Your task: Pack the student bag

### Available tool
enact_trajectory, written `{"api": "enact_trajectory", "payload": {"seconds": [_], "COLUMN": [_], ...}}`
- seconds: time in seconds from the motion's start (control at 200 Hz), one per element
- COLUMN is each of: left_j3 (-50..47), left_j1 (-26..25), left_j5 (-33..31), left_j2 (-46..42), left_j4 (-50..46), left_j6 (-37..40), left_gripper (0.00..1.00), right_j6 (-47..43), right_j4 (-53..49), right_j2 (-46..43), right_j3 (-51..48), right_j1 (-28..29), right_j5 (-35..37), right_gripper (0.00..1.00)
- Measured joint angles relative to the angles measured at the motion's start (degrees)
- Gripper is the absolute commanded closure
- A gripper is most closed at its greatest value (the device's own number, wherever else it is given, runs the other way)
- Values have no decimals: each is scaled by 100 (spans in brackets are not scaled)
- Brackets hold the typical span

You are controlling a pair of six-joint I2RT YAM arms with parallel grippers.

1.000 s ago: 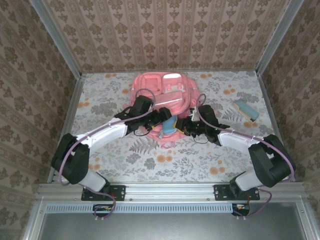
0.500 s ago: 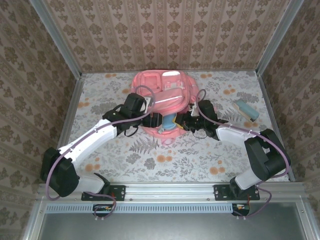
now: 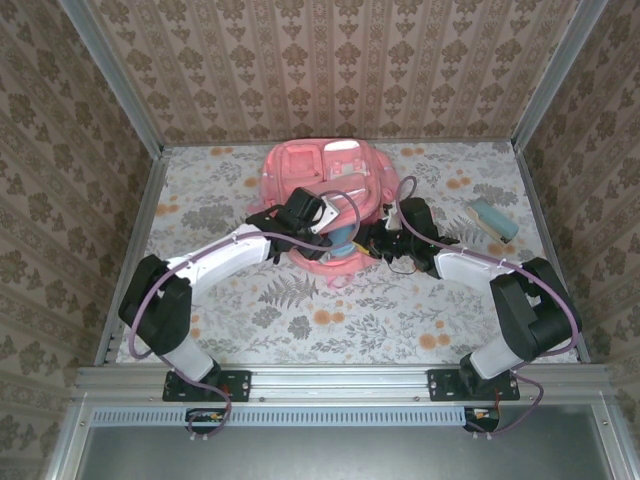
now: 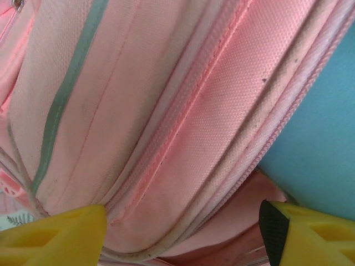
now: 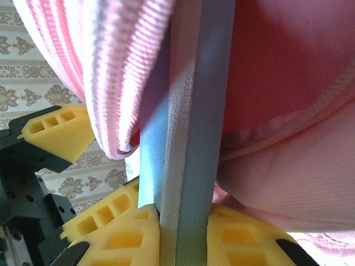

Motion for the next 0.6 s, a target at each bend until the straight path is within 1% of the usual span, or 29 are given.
{"api": "enact_trajectory", "payload": {"seconds": [0.085,0.19,0.255,0.365,0.435,0.53,0.6], "left_j3": [22,31,33,33,33,33,33], "left_j1": [39,76,76,81,96,116,120], "left_j5": [-31,-116,-208,-402,-542,-682,-743], "left_j2": [90,238,328,431,435,435,424], "left_j4": [107,330,463,719,909,1200,1333], "left_j6": [203,417,529,688,761,872,942], "left_gripper": [17,17,20,31,35,34,30], "right_j6": [2,4,17,22,22,20,20], "right_j4": [-2,2,0,-7,-7,-9,-28], "right_j2": [-4,-26,-50,-81,-94,-107,-114], "right_j3": [0,0,0,0,0,0,0], "right_j1": [-63,-136,-162,-184,-192,-201,-201], "right_j5": [20,42,61,83,92,109,129], "right_gripper": [86,86,86,86,86,86,86]}}
